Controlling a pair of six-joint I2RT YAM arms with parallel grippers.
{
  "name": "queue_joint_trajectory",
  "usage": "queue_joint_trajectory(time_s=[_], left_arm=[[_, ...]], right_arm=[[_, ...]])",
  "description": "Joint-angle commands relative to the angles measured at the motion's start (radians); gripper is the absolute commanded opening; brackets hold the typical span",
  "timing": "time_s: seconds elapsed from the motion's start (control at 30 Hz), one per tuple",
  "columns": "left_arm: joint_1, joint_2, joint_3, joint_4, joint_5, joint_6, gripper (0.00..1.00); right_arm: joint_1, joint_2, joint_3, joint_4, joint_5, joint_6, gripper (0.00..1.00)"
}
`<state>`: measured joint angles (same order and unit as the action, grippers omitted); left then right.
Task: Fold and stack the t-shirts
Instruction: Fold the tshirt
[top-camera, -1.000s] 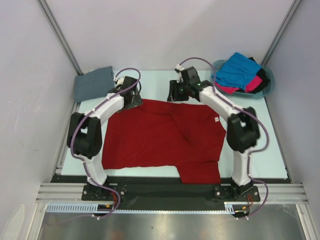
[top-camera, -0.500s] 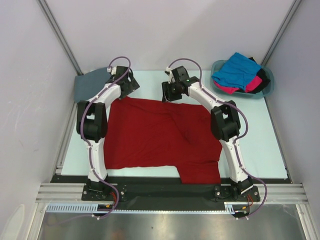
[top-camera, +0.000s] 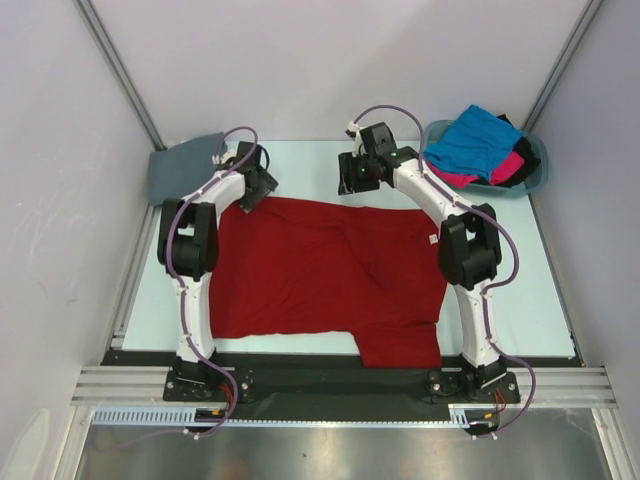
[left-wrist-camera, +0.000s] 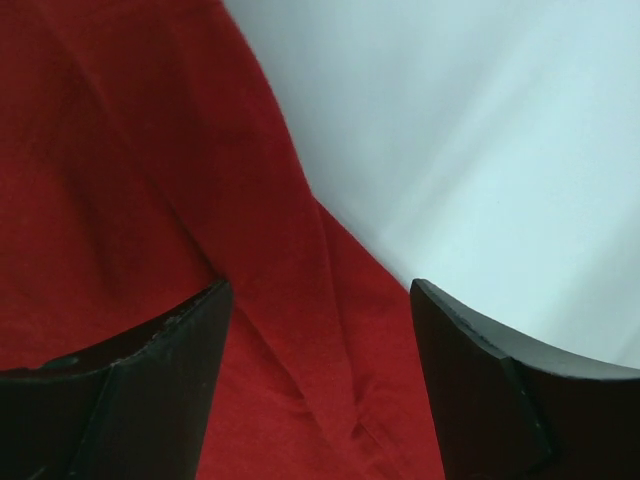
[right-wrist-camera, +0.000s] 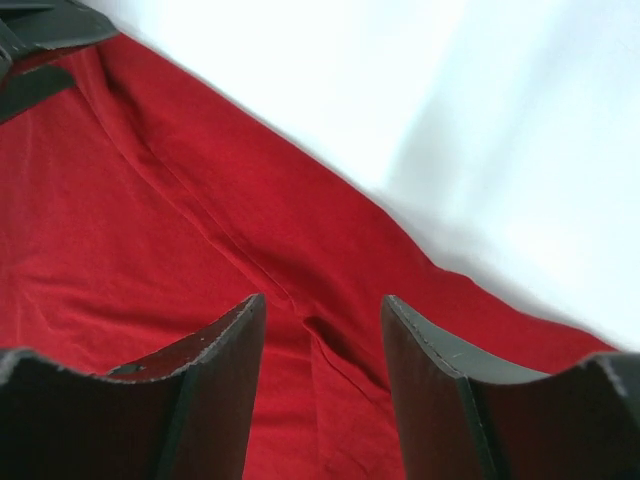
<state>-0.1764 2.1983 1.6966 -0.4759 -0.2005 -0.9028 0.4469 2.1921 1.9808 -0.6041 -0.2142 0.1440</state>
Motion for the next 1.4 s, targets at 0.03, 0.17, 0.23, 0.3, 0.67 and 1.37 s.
queue_joint_trajectory(time_s=[0.03,0.17,0.23,0.3,0.67,1.37], left_arm=[[-0.003,-0.035,0.032,-0.035,-0.069,-0.106,0.77],[-0.003,-0.017,0.038,-0.024,-0.062,-0.14,0.72],[-0.003,-0.008,0.04,-0.013,-0.053,-0.151,0.66],[-0.003,0.0,0.043,-0.006,-0.04,-0.151,0.59],[-0.003,-0.006,0.041,-0.01,-0.033,-0.143,0.0],[-0.043,-0.221,-0.189,-0.033,-0.028,-0.145,0.0]], right_arm=[[-0.008,-0.074,-0.028,0.024,-0.004,0.014,0.55],[-0.01,-0.1,-0.049,0.036,-0.014,0.02,0.55],[-0.008,-0.111,-0.057,0.043,-0.019,0.023,0.55],[-0.008,-0.114,-0.06,0.044,-0.022,0.025,0.55],[-0.019,-0.12,-0.066,0.04,-0.022,0.031,0.54],[-0.017,-0.126,-0.077,0.029,-0.053,0.049,0.53]])
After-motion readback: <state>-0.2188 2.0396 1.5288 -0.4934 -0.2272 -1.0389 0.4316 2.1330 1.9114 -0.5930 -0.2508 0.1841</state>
